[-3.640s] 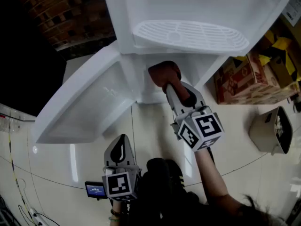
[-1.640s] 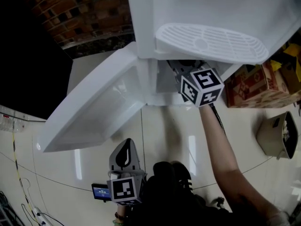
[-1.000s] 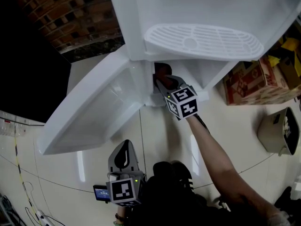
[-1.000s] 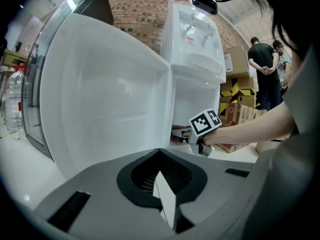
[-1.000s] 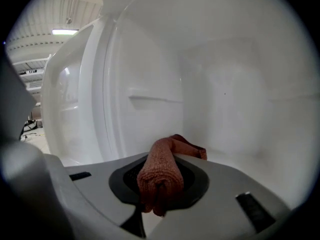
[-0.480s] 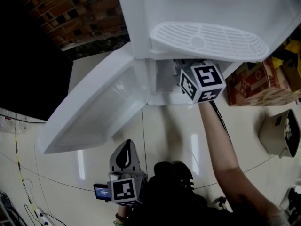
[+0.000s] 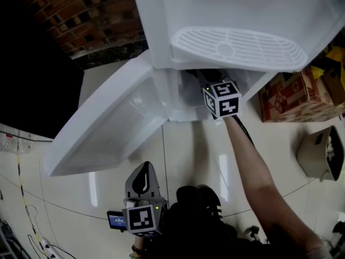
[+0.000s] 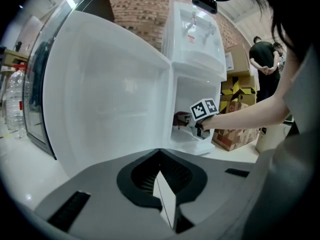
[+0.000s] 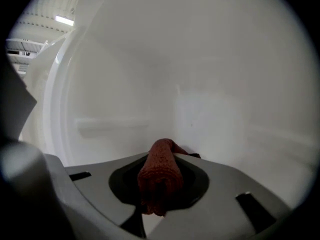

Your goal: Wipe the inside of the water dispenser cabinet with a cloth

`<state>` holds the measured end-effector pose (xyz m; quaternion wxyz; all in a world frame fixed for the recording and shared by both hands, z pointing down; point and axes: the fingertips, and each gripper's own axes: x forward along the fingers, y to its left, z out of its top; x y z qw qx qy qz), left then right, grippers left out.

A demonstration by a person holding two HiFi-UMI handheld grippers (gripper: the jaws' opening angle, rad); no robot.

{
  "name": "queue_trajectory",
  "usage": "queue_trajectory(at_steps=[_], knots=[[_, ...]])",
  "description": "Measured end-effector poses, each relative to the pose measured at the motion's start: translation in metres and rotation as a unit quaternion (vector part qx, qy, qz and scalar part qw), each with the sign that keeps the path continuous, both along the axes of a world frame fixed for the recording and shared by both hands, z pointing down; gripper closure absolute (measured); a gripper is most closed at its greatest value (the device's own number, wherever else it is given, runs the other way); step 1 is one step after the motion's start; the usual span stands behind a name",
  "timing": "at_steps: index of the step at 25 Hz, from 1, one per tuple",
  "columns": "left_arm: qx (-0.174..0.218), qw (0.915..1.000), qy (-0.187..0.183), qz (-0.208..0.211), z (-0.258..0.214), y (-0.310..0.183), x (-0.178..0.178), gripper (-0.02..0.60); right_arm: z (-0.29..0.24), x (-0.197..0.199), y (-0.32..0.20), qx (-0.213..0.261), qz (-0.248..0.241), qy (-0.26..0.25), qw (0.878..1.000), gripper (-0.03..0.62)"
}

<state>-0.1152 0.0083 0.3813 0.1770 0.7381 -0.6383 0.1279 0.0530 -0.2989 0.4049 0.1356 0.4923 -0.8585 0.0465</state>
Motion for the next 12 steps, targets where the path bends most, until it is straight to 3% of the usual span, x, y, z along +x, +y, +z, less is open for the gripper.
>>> queue_trajectory(at_steps=[3, 5, 8, 12], knots=[[-0.001, 1.0000, 0.001, 0.001, 0.000, 0.000, 0.001, 0.577, 0.036, 0.002, 0.008, -0.037, -0.005, 0.021, 0.999, 0.519], [-0.004, 1.0000, 0.002, -0.001, 0.001, 0.000, 0.001, 0.577, 0.036, 0.004, 0.008, -0.036, -0.003, 0.017, 0.999, 0.519], [-0.003, 1.0000, 0.002, -0.002, 0.001, -0.001, 0.000, 0.577, -0.002, 0.010, 0.003, 0.015, 0.005, 0.010, 1.000, 0.519], [-0.002, 1.0000, 0.002, 0.000, 0.001, -0.001, 0.003, 0.577, -0.092, 0.023, 0.010, 0.126, 0.039, -0.019, 0.991, 0.519]])
